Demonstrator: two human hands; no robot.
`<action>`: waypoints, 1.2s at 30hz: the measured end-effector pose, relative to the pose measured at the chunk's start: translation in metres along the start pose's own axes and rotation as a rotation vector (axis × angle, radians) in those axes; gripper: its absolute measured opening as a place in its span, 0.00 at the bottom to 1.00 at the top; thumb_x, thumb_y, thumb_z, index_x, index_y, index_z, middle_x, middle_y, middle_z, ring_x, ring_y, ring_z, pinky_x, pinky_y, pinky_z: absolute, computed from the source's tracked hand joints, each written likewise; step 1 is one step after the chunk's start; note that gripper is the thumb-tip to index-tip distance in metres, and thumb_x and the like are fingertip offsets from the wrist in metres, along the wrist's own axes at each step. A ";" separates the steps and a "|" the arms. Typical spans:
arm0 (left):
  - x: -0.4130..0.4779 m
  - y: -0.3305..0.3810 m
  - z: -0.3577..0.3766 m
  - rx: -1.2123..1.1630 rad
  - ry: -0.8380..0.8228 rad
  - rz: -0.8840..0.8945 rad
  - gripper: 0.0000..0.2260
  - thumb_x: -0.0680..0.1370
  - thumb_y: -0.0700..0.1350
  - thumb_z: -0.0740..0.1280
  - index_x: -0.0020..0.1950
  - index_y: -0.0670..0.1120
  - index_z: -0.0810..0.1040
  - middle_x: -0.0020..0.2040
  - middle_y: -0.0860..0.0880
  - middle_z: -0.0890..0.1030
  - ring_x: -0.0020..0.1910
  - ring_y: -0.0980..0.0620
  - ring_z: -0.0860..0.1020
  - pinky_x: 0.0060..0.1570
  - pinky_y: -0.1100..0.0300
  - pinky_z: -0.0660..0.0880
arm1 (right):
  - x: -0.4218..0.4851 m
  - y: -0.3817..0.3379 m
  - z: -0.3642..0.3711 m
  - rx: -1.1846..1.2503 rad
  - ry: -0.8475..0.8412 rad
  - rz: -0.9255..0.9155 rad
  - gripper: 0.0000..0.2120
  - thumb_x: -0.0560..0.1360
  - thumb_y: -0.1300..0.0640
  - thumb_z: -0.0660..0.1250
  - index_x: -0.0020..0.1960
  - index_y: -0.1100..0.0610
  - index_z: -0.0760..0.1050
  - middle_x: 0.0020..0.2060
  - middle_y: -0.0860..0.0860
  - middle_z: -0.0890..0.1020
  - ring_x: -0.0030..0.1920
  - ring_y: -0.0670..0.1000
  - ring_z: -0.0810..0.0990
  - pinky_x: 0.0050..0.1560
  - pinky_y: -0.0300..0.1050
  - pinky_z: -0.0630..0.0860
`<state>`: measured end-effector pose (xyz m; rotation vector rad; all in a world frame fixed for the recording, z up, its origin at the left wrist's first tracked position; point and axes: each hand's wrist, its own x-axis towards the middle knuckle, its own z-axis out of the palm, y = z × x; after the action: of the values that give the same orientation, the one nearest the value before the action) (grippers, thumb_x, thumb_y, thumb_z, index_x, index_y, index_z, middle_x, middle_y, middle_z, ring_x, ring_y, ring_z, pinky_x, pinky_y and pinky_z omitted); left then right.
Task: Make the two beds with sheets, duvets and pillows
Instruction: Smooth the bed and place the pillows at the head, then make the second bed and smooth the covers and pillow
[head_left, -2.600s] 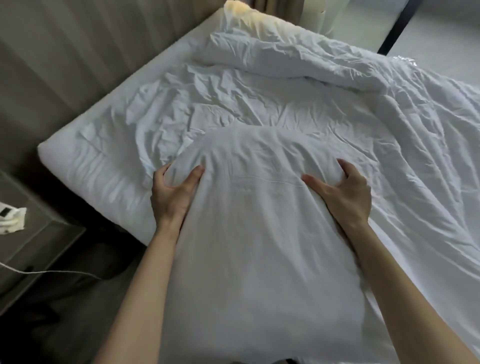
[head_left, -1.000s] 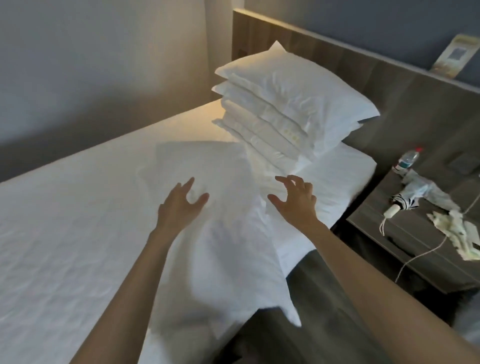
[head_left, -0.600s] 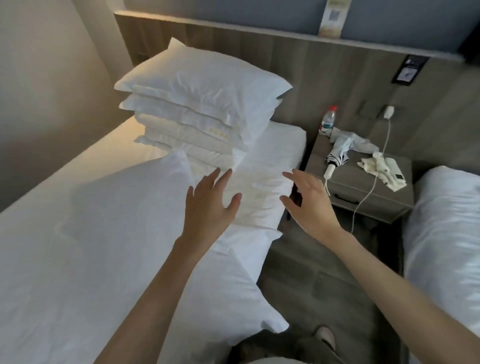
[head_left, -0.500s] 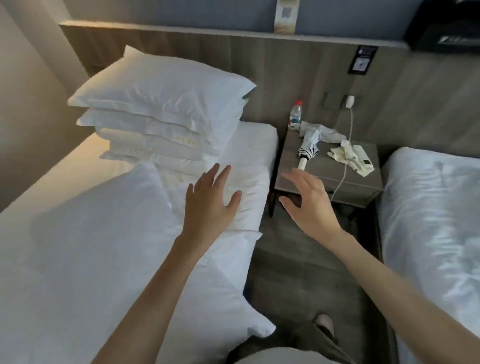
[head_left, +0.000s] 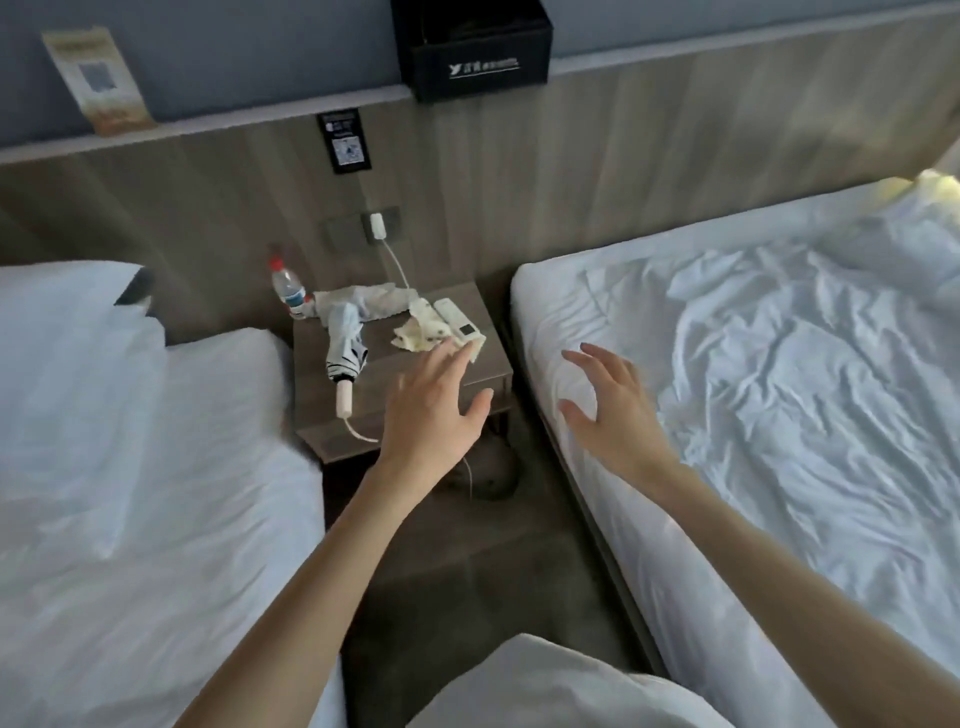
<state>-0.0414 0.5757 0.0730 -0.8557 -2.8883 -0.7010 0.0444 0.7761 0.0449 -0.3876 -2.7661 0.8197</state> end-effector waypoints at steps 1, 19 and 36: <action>0.023 0.012 0.012 -0.003 -0.011 0.018 0.25 0.79 0.53 0.65 0.74 0.48 0.68 0.74 0.48 0.68 0.73 0.47 0.65 0.69 0.46 0.65 | 0.010 0.018 -0.009 -0.027 0.016 0.011 0.26 0.77 0.54 0.67 0.73 0.50 0.66 0.73 0.50 0.65 0.73 0.54 0.61 0.71 0.56 0.64; 0.357 0.067 0.174 0.012 -0.496 0.333 0.27 0.80 0.52 0.63 0.78 0.48 0.60 0.78 0.47 0.59 0.75 0.47 0.59 0.68 0.50 0.63 | 0.160 0.223 -0.041 -0.160 0.081 0.719 0.34 0.74 0.46 0.70 0.76 0.46 0.60 0.76 0.50 0.58 0.74 0.59 0.57 0.68 0.60 0.63; 0.580 0.106 0.357 0.315 -0.720 0.644 0.38 0.76 0.54 0.68 0.79 0.59 0.48 0.79 0.47 0.49 0.78 0.47 0.52 0.71 0.50 0.59 | 0.285 0.400 0.018 -0.075 -0.043 1.040 0.45 0.67 0.40 0.72 0.75 0.34 0.49 0.78 0.49 0.48 0.73 0.66 0.54 0.66 0.64 0.66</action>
<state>-0.4470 1.1039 -0.1045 -2.1666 -2.7719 0.1641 -0.1545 1.1801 -0.1528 -1.9056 -2.5049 0.8795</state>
